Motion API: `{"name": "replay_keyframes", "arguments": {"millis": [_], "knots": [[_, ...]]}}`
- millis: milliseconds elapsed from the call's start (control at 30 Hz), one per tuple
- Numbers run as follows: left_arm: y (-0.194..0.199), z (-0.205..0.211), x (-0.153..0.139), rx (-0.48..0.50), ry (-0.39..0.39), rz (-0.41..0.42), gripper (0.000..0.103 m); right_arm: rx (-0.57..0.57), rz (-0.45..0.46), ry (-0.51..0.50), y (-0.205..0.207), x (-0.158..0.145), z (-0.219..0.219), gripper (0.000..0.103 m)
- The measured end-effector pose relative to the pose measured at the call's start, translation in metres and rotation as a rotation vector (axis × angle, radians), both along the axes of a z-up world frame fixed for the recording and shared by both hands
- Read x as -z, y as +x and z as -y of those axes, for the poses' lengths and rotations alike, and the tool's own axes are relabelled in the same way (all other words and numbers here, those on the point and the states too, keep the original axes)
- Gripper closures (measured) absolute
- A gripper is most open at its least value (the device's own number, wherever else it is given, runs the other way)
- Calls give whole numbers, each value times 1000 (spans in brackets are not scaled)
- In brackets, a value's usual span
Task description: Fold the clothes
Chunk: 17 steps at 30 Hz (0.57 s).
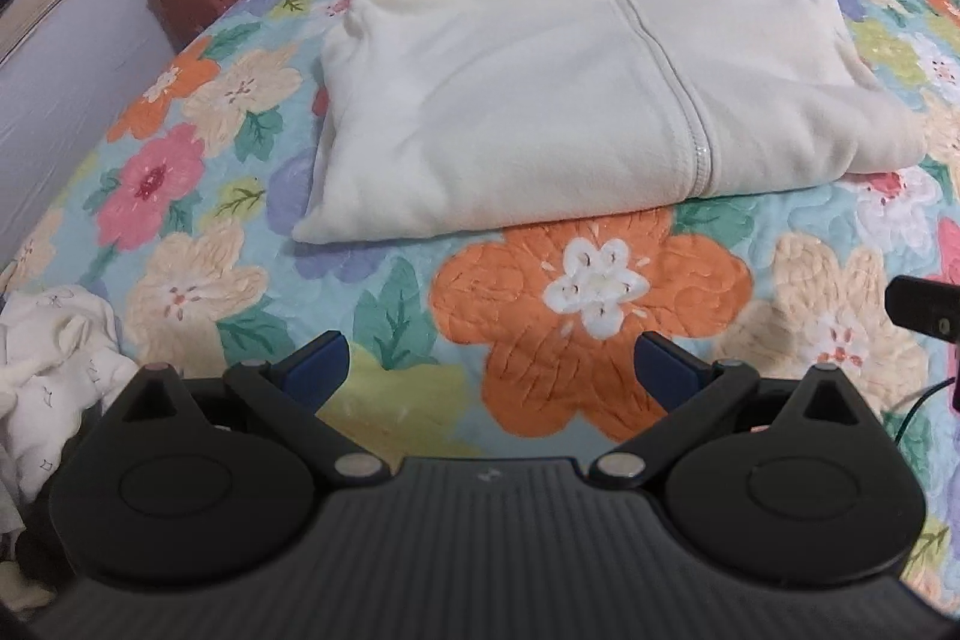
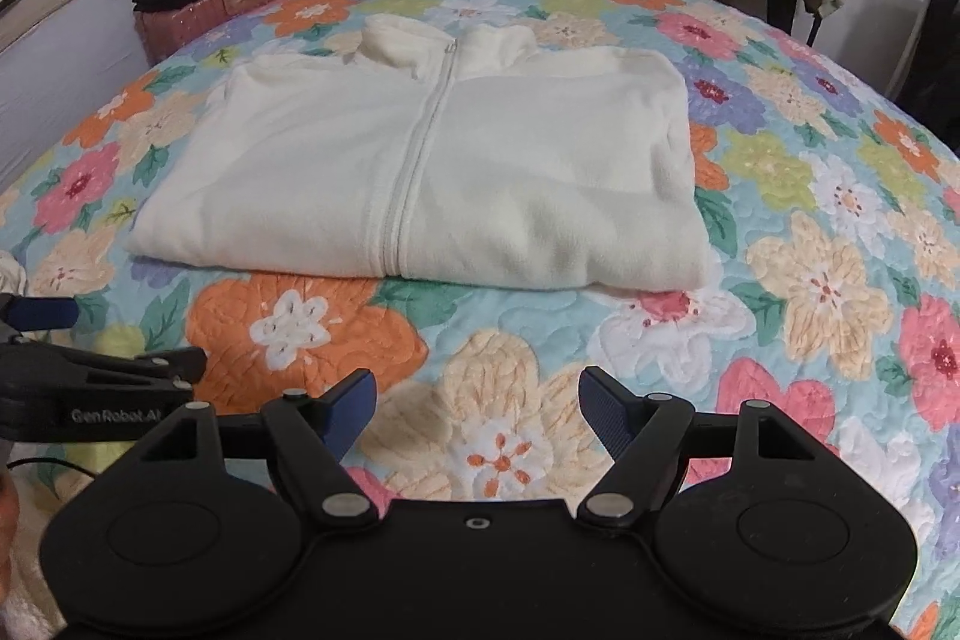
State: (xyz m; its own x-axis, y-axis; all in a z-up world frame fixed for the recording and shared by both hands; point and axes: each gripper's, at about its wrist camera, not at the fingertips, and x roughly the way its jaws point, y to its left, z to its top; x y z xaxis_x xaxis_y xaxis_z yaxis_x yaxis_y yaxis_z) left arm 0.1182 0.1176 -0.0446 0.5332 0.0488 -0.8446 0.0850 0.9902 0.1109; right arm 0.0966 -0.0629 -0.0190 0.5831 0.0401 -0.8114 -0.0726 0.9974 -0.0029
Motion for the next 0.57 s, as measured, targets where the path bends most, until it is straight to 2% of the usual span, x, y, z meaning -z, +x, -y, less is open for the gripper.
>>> {"name": "replay_keyframes", "arguments": {"millis": [567], "knots": [[0,7,4,31,0,-6,0,-15,28,-52,8,2,-16,25]]}}
